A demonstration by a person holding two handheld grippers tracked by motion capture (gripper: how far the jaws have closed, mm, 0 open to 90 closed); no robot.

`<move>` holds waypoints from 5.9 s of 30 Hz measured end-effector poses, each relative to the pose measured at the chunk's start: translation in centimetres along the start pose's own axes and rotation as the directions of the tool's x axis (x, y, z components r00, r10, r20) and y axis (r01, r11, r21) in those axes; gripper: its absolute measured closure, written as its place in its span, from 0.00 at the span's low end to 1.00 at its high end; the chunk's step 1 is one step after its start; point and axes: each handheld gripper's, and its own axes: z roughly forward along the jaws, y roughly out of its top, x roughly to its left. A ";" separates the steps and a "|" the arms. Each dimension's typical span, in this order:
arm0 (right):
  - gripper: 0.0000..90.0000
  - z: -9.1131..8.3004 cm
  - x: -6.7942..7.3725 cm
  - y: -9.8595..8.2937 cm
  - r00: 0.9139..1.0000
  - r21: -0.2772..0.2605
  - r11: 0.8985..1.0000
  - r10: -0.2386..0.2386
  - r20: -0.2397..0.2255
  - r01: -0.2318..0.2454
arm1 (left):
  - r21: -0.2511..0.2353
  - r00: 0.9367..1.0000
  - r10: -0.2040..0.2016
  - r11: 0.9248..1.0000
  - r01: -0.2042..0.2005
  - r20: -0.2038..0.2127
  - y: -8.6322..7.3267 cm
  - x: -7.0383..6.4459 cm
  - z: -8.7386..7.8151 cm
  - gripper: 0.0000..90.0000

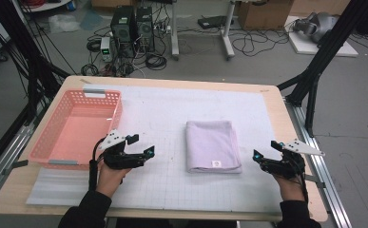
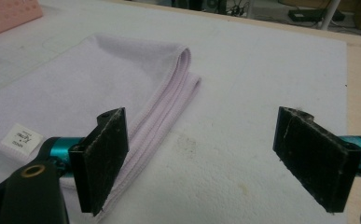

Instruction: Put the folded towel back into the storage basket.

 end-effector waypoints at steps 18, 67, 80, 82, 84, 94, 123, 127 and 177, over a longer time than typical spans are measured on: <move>0.19 -0.4 -0.2 -0.1 1.000 0.002 1.000 0.001 -0.002 -0.001 | 0.074 0.999 -0.016 0.997 0.013 0.038 0.7 -2.4 3.1 0.21; 0.19 -0.3 -0.2 -0.3 1.000 0.017 1.000 0.007 -0.012 -0.007 | 0.335 0.985 -0.139 0.937 0.097 0.104 0.5 -4.0 12.7 0.83; 0.19 0.0 0.1 -0.3 1.000 0.029 1.000 -0.004 -0.010 0.004 | 0.304 0.986 -0.164 0.942 0.144 0.042 0.7 1.3 7.9 0.83; 0.19 0.0 0.1 -0.3 1.000 0.027 1.000 -0.004 -0.011 0.004 | 0.302 0.986 -0.165 0.942 0.149 0.029 0.6 1.9 7.2 0.83; 0.19 0.0 0.2 -0.3 1.000 0.030 1.000 -0.002 -0.011 0.002 | 0.299 0.987 -0.160 0.943 0.146 0.023 0.6 2.3 6.7 0.83; 0.19 0.2 0.3 -0.3 1.000 0.038 0.999 -0.007 -0.010 0.007 | 0.284 0.991 -0.128 0.950 0.131 -0.027 0.9 3.4 5.2 0.83; 0.19 0.5 0.5 -0.3 1.000 0.058 0.998 -0.016 -0.013 0.016 | 0.251 0.971 -0.160 0.947 0.202 -0.179 0.5 3.8 6.2 0.37; 0.19 0.4 0.4 -0.3 1.000 0.050 0.999 -0.011 -0.012 0.012 | 0.287 0.970 -0.175 0.932 0.219 -0.171 0.0 3.8 6.9 0.37; 0.19 0.4 0.4 -0.3 1.000 0.045 0.999 -0.008 -0.024 0.009 | 0.083 0.992 0.084 0.992 -0.092 0.093 8.3 -0.4 3.1 0.83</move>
